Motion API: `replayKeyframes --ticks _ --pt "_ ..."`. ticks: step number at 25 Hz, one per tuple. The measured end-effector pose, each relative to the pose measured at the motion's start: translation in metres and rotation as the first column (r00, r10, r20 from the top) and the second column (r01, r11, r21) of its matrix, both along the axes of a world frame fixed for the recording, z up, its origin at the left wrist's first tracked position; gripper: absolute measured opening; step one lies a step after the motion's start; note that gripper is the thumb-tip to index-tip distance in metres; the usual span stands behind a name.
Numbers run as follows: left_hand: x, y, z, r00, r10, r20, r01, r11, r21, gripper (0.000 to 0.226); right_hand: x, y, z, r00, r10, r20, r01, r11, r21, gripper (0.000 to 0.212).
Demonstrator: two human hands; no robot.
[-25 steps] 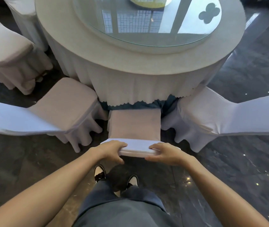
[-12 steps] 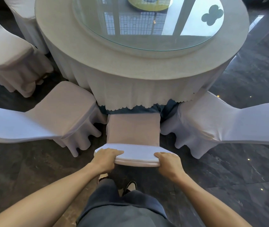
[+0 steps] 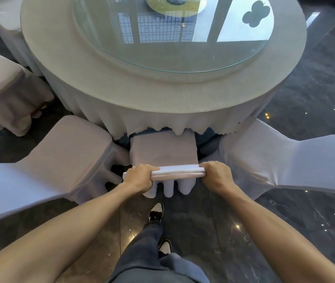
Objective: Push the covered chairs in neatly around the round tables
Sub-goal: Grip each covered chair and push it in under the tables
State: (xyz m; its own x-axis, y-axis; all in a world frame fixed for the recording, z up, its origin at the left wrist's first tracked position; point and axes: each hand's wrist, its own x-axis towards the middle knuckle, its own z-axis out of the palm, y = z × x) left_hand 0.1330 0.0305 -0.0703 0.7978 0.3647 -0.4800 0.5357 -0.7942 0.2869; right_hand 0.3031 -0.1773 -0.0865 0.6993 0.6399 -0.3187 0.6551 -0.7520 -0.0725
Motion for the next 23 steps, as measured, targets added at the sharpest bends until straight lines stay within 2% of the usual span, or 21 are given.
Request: replayKeyframes --ticks 3,6,9,14,19,21,23 --pt "0.036 0.029 0.001 0.999 0.030 0.039 -0.028 0.999 -0.037 0.056 0.036 0.031 0.003 1.000 -0.005 -0.009 0.005 1.000 -0.002 0.019" --pt "0.062 0.050 0.001 0.998 0.044 0.042 -0.043 0.999 -0.025 0.058 0.059 0.056 0.003 0.999 -0.010 -0.041 0.009 1.000 -0.018 0.024" --pt "0.071 0.061 -0.008 0.999 0.053 0.000 -0.053 0.999 -0.002 0.061 0.066 0.064 -0.005 0.999 -0.011 -0.031 0.010 1.000 -0.024 0.014" --pt "0.067 0.059 -0.019 0.998 0.052 0.039 -0.052 0.999 -0.012 0.064 0.067 0.059 -0.012 0.999 0.005 -0.031 -0.006 1.000 -0.029 0.011" --pt "0.059 0.069 -0.012 0.999 0.032 -0.002 -0.032 0.990 -0.140 0.063 0.058 0.053 -0.001 0.994 -0.035 -0.107 0.040 0.998 0.040 0.027" --pt "0.045 0.066 -0.002 0.997 0.061 0.049 -0.053 0.986 -0.161 0.056 0.039 0.054 0.004 0.997 -0.031 -0.068 0.036 0.997 0.073 0.029" --pt "0.027 0.061 0.007 0.988 0.080 0.132 -0.056 0.983 -0.176 0.054 0.016 0.058 0.008 1.000 -0.014 -0.020 0.015 0.996 0.091 0.043"
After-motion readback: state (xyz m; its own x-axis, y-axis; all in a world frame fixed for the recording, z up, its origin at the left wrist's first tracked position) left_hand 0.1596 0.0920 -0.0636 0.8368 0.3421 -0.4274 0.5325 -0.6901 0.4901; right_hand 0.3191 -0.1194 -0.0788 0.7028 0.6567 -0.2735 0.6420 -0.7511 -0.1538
